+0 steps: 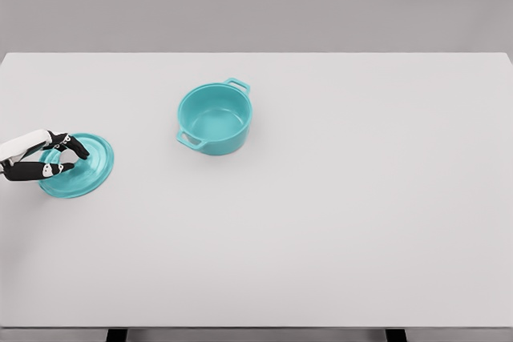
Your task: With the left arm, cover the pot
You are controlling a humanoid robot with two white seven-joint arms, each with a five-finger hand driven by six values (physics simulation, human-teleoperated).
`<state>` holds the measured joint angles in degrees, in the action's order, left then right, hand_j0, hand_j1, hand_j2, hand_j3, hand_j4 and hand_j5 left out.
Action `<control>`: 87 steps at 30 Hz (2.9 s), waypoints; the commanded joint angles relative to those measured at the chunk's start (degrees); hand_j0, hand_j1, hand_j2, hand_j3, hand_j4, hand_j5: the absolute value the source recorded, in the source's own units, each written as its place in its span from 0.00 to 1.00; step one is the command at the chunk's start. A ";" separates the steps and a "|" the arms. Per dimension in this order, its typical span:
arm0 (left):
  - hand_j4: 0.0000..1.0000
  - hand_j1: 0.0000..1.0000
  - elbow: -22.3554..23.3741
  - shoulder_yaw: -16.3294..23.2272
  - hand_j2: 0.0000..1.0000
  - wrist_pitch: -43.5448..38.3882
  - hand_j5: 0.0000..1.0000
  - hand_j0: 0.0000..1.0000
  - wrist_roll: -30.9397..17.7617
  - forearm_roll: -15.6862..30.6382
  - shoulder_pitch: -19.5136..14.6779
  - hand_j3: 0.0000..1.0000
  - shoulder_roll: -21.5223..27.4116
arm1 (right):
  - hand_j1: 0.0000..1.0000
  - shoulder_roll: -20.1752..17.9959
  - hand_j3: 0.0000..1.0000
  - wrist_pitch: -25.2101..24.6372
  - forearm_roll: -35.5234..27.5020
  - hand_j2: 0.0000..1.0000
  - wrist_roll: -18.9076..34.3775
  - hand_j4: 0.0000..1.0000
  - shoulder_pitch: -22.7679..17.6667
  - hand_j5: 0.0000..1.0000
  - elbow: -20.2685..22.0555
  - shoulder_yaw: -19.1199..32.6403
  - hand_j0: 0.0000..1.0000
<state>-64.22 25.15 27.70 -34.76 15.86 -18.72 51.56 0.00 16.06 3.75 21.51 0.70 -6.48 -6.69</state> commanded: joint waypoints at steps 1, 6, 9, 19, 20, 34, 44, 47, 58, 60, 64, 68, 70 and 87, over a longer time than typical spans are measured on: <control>0.54 0.54 -0.03 0.16 0.54 0.16 0.54 0.54 -0.24 -0.39 0.00 0.54 0.12 | 1.00 0.00 1.00 0.03 0.03 1.00 0.02 1.00 -0.09 1.00 -0.02 0.01 1.00; 0.51 0.51 -1.26 0.16 0.51 0.16 0.51 0.51 -0.24 -0.48 -0.18 0.51 0.03 | 1.00 0.00 1.00 0.03 0.03 1.00 0.02 1.00 -0.09 1.00 0.06 0.01 1.00; 0.51 0.51 -1.61 0.16 0.51 0.16 0.51 0.51 -0.24 -0.83 -0.18 0.51 0.03 | 1.00 0.00 1.00 0.03 0.03 1.00 0.02 1.00 -0.09 1.00 -0.02 0.01 1.00; 0.65 0.65 -2.05 0.16 0.65 0.16 0.65 0.65 -0.24 -2.41 -0.18 0.65 -0.06 | 1.00 0.00 1.00 0.03 0.03 1.00 0.02 1.00 0.00 1.00 0.06 0.01 1.00; 0.67 0.67 -2.14 0.16 0.67 0.16 0.67 0.67 -0.24 -2.41 -0.18 0.67 0.03 | 1.00 0.00 1.00 0.03 0.03 1.00 0.02 1.00 -0.09 1.00 -0.02 0.01 1.00; 0.57 0.57 -1.26 0.16 0.57 0.16 0.57 0.57 -0.24 -2.68 0.00 0.57 -0.15 | 1.00 0.00 1.00 0.03 0.03 1.00 0.02 1.00 -0.09 1.00 0.06 0.01 1.00; 0.54 0.54 -0.82 0.25 0.54 0.69 0.54 0.54 -0.24 -2.94 0.26 0.54 -0.50 | 1.00 0.00 1.00 0.03 0.03 1.00 0.02 1.00 -0.09 1.00 -0.02 0.01 1.00; 0.54 0.54 -0.73 0.25 0.54 0.69 0.54 0.54 -0.24 -3.64 0.26 0.54 -0.50 | 1.00 0.00 1.00 0.03 0.03 1.00 0.02 1.00 -0.09 1.00 0.06 0.01 1.00; 0.66 0.66 0.14 0.16 0.66 0.69 0.66 0.66 -0.24 -3.73 0.35 0.66 -0.41 | 1.00 0.00 1.00 0.03 0.03 1.00 0.02 1.00 -0.09 1.00 -0.02 0.01 1.00; 0.70 0.70 0.14 0.16 0.70 0.69 0.70 0.70 -0.24 -3.73 0.35 0.70 -0.50 | 1.00 0.00 1.00 0.03 0.03 1.00 0.02 1.00 -0.09 1.00 0.06 0.01 1.00; 0.74 0.74 0.14 0.16 0.74 0.51 0.74 0.74 -0.24 -4.00 0.35 0.74 -0.50 | 1.00 0.00 1.00 0.03 0.03 1.00 0.02 1.00 -0.09 1.00 0.06 0.01 1.00; 0.67 0.67 0.14 0.07 0.67 0.51 0.67 0.67 -0.24 -5.05 0.35 0.67 -0.59 | 1.00 0.00 1.00 0.03 0.03 1.00 0.02 1.00 -0.09 1.00 -0.02 0.01 1.00; 0.59 0.59 0.14 0.07 0.59 0.69 0.59 0.59 -0.24 -5.05 0.35 0.59 -0.59 | 1.00 0.00 1.00 0.03 0.03 1.00 0.02 1.00 -0.09 1.00 -0.02 0.01 1.00; 0.43 0.43 -3.11 -0.28 0.43 2.18 0.43 0.43 -0.24 -5.31 0.09 0.43 -1.82 | 1.00 0.00 1.00 0.03 0.03 1.00 0.02 1.00 -0.09 1.00 -0.02 0.01 1.00</control>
<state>-65.63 24.74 29.56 -34.83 12.37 -18.72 49.55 0.00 16.06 3.75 21.51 0.62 -6.48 -6.69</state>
